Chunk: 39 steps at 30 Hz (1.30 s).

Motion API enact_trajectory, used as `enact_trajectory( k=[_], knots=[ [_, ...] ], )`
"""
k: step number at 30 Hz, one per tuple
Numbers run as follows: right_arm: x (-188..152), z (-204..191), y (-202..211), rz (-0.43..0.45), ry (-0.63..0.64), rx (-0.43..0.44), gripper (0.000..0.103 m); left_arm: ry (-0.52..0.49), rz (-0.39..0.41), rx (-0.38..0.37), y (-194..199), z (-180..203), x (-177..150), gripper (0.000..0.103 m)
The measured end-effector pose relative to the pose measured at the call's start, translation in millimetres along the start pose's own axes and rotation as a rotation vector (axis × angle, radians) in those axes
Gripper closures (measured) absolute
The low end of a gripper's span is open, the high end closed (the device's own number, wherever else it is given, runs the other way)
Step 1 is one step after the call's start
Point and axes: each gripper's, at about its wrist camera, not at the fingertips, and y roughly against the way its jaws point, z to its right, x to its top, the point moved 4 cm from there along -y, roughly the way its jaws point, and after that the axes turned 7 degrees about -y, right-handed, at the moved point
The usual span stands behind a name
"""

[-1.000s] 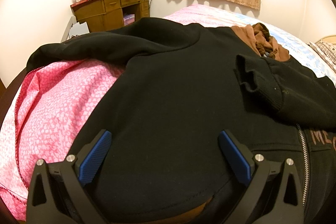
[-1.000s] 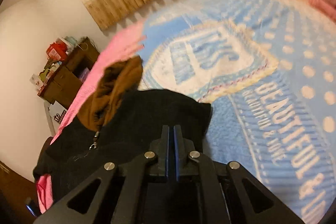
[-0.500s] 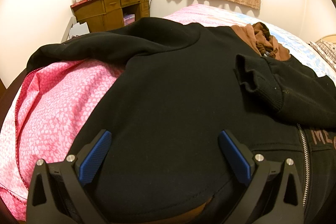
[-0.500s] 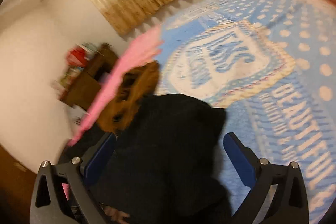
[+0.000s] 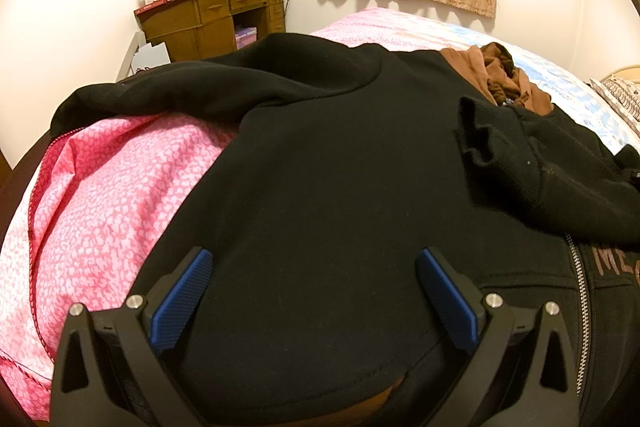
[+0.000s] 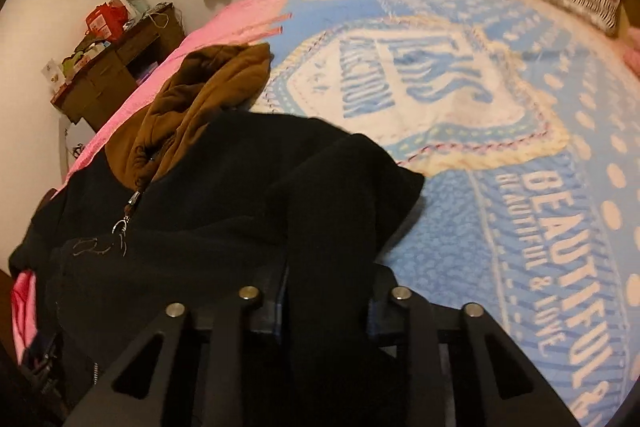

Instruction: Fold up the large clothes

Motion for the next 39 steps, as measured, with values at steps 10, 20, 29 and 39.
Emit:
enact_trajectory(
  k=[10, 20, 29, 39],
  knots=[
    [-2.7, 36.6, 3.0, -0.033, -0.160, 0.123, 0.062, -0.047, -0.020, -0.059, 10.9, 3.6, 11.1, 0.000],
    [-16.0, 11.7, 79.5, 0.104, -0.050, 0.164, 0.021, -0.005, -0.010, -0.280, 4.3, 54.2, 77.8, 0.000],
    [-50.4, -8.5, 58.3, 0.037, 0.088, 0.094, 0.027, 0.023, -0.105, -0.361, -32.4, 109.6, 72.5, 0.045],
    [-66.8, 33.5, 27.1, -0.080, -0.047, 0.083, 0.031, 0.127, -0.106, -0.409, 10.2, 90.6, 66.2, 0.090]
  ],
)
